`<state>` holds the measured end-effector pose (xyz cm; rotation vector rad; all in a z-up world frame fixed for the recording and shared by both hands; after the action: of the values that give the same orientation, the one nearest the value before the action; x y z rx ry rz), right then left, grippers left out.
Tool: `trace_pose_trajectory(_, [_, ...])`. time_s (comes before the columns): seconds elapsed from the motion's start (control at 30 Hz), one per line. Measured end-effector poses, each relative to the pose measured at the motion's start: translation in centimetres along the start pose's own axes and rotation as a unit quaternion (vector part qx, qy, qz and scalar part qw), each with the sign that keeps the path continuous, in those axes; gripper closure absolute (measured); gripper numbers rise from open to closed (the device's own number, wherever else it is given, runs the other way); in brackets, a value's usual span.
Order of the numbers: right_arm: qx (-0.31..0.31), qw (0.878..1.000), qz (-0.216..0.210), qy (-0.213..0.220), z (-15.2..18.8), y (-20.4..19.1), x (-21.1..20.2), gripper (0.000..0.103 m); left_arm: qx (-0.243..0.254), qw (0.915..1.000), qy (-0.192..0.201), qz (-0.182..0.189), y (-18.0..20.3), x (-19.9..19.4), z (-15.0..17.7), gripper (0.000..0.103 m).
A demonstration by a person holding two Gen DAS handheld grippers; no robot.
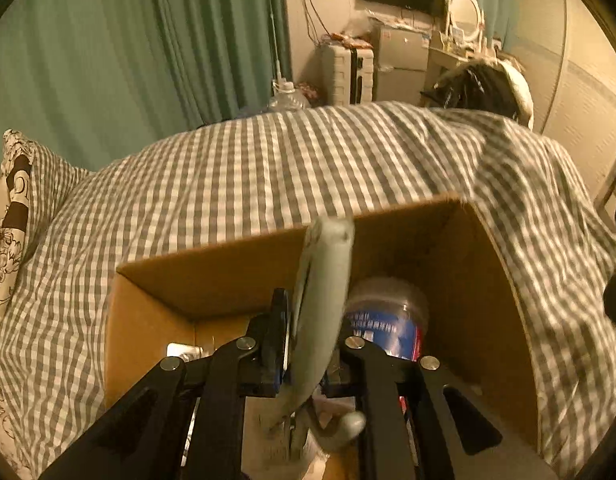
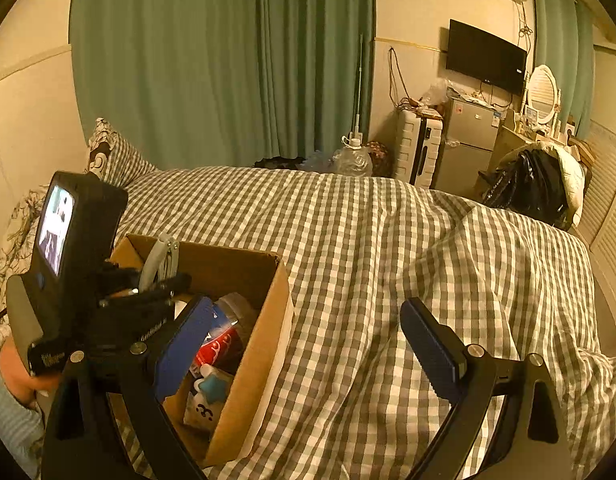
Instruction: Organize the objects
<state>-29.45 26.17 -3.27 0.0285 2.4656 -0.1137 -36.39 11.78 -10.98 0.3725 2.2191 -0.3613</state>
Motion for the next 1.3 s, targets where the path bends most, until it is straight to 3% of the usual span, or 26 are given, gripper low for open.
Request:
trace_pose_trajectory(0.07, [0.003, 1.0, 0.002, -0.002, 0.2, 0.1, 0.0, 0.008, 0.001, 0.9999, -0.01, 0.001, 0.2, 0.2, 0.4, 0.083])
trace_pose_trajectory(0.13, [0.007, 1.0, 0.004, -0.003, 0.4, 0.2, -0.1, 0.008, -0.007, 0.9999, -0.014, -0.004, -0.1, 0.0, 0.8, 0.063])
trace_pose_trajectory(0.17, [0.01, 1.0, 0.006, -0.004, 0.4, 0.2, -0.2, 0.008, -0.014, 0.9998, -0.015, -0.006, -0.3, -0.2, 0.9, 0.045])
trace_pose_trajectory(0.2, [0.014, 1.0, 0.009, -0.004, 0.4, 0.3, -0.3, 0.008, -0.023, 0.9996, -0.015, -0.007, -0.5, -0.5, 1.1, 0.038])
trace_pose_trajectory(0.33, [0.023, 0.999, 0.024, 0.004, -0.2, 0.4, -1.3, 0.008, -0.042, 0.9991, -0.008, 0.005, -1.4, -2.4, 1.3, 0.037])
trace_pose_trajectory(0.47, [0.033, 0.999, 0.021, 0.022, -0.8, -0.1, -3.3, 0.004, -0.03, 0.9988, 0.022, -0.032, -2.0, -5.7, 0.6, 0.018])
trace_pose_trajectory(0.57, [0.032, 0.998, 0.021, 0.041, -1.2, -0.6, -5.3, 0.003, -0.025, 0.9972, 0.053, -0.046, -2.5, -8.8, -0.1, 0.014])
trace_pose_trajectory(0.67, [0.032, 0.997, 0.02, 0.061, -1.8, -0.9, -7.7, 0.001, -0.027, 0.9942, 0.084, -0.062, -3.0, -12.1, -0.9, 0.002])
trace_pose_trajectory(0.97, [0.019, 0.991, 0.018, 0.129, -3.5, -2.7, -15.8, 0.0, -0.046, 0.9792, 0.183, -0.076, -3.6, -21.8, -0.9, 0.0])
trace_pose_trajectory(1.3, [0.013, 0.985, 0.007, 0.173, -1.3, -4.6, -21.2, 0.0, -0.081, 0.9588, 0.254, -0.097, -3.9, -28.5, 4.1, 0.0])
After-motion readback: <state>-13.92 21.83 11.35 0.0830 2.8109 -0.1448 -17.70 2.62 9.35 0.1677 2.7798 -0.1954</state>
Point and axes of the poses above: each gripper's, at about its wrist camera, not at the fingertips, and x roughly the way its jaws point, y to its right, z to its underside, the point moved 4 cm from there along x, roughly the way its jaws point, and after that the axes turned 5 degrees about x, right-handed, at the moved point
